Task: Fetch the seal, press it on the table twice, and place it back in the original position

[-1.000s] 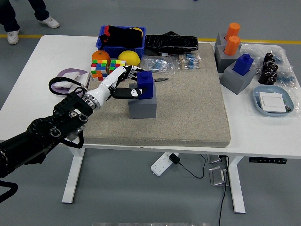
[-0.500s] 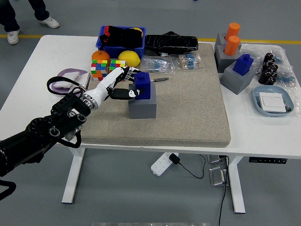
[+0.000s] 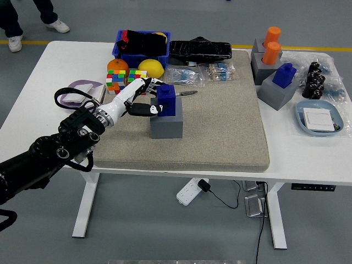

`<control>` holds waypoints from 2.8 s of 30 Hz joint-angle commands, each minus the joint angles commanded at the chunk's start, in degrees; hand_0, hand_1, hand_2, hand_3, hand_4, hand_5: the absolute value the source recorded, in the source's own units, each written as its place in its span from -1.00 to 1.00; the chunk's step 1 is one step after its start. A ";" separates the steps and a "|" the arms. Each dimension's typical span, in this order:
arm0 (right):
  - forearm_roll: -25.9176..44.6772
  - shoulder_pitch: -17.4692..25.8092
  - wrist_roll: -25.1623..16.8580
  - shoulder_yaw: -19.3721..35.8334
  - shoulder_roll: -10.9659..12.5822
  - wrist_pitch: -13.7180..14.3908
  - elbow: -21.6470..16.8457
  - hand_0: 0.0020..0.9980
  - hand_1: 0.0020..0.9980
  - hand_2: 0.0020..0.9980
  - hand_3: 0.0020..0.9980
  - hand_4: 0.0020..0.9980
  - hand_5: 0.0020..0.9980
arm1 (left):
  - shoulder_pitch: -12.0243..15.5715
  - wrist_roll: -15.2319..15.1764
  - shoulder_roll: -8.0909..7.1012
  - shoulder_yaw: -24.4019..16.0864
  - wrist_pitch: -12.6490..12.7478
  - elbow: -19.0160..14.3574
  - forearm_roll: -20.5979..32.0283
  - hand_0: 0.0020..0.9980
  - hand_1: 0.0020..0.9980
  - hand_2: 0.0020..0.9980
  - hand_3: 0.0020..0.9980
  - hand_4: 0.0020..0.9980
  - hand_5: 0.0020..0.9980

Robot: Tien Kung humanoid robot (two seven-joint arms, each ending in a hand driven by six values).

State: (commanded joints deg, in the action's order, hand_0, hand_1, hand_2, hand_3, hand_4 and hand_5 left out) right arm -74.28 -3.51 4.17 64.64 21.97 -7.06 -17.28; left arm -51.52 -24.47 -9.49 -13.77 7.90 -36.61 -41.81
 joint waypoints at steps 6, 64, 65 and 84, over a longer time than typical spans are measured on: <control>0.03 -0.10 -0.02 -0.13 0.09 -0.01 -0.03 0.56 0.33 0.34 0.34 0.64 0.13 | -0.21 -0.17 0.08 0.16 0.18 0.19 -0.10 0.69 0.09 -0.08 0.37 0.06 -1.00; -0.10 -0.08 -0.08 0.60 0.12 0.02 -0.07 0.56 0.32 0.34 0.34 0.64 0.13 | -2.10 -0.34 -1.68 2.94 0.16 -0.94 -1.67 0.70 0.09 -0.11 0.35 0.04 -1.00; -0.09 -0.10 -0.08 0.56 0.11 0.03 -0.08 0.56 0.32 0.34 0.34 0.64 0.13 | -2.08 -0.33 -1.59 2.96 0.20 -0.90 -1.70 0.70 0.09 -0.11 0.35 0.04 -1.00; 0.00 -0.07 -0.15 0.32 0.13 0.13 -0.04 0.56 0.32 0.34 0.34 0.65 0.13 | -2.67 -0.46 -1.78 3.79 0.54 -0.83 -2.03 0.70 0.09 -0.12 0.35 0.03 -1.00</control>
State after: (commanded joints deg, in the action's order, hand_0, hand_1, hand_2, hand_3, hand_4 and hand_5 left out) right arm -74.28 -3.58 4.02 64.96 22.10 -6.93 -17.33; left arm -54.20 -24.92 -11.27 -9.97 8.43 -37.44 -43.84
